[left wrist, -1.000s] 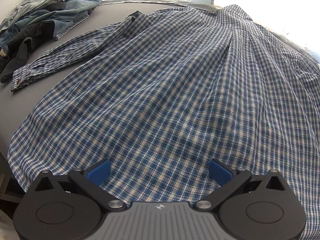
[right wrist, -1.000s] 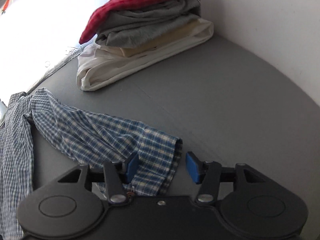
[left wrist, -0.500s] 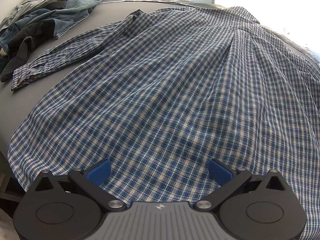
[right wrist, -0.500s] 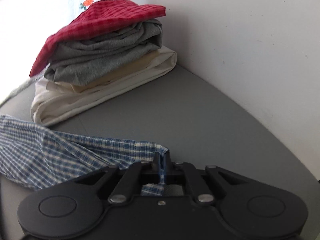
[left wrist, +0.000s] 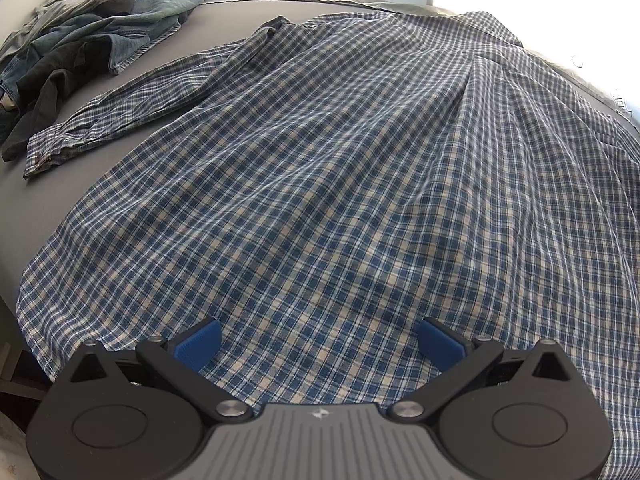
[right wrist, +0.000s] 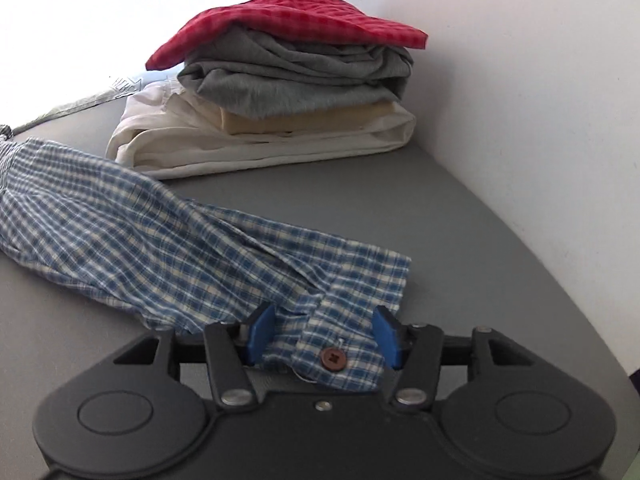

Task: Fold clothes
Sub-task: 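Regrasp the cuff with the right gripper, pull it straight, release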

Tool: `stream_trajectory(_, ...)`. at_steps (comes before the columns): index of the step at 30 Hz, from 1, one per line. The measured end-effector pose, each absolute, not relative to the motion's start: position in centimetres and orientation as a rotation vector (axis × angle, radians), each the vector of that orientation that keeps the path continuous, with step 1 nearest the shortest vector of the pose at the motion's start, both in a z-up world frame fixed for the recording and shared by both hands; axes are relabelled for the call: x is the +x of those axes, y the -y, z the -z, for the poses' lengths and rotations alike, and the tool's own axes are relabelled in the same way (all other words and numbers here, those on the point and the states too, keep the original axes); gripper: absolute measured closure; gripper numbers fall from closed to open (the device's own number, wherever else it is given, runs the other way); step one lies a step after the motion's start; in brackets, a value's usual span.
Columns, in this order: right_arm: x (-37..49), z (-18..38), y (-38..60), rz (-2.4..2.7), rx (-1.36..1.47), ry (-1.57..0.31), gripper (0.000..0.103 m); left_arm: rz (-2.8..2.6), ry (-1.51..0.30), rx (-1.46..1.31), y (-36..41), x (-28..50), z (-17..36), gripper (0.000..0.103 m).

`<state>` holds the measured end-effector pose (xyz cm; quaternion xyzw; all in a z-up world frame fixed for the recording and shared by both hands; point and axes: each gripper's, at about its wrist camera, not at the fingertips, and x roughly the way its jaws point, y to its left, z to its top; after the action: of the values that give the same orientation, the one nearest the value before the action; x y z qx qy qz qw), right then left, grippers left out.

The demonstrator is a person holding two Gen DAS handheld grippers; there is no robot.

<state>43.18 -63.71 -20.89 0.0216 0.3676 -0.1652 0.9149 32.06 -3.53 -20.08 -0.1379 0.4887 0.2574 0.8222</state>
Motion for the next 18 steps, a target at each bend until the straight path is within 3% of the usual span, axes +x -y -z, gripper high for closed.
stream_trajectory(4,43.4,20.8,64.6,0.368,0.077,-0.791,0.028,-0.552,-1.028,-0.293,3.6,31.9,20.1,0.000)
stream_trajectory(8,43.9,19.9,62.8,0.415,-0.073,-0.864,0.001,-0.552,-1.019,-0.285,3.8,31.8,20.1,0.000)
stream_trajectory(18,41.2,18.2,50.2,0.061,-0.189,-0.861,0.000,-0.463,-1.048,-0.250,3.1,32.4,20.0,0.000)
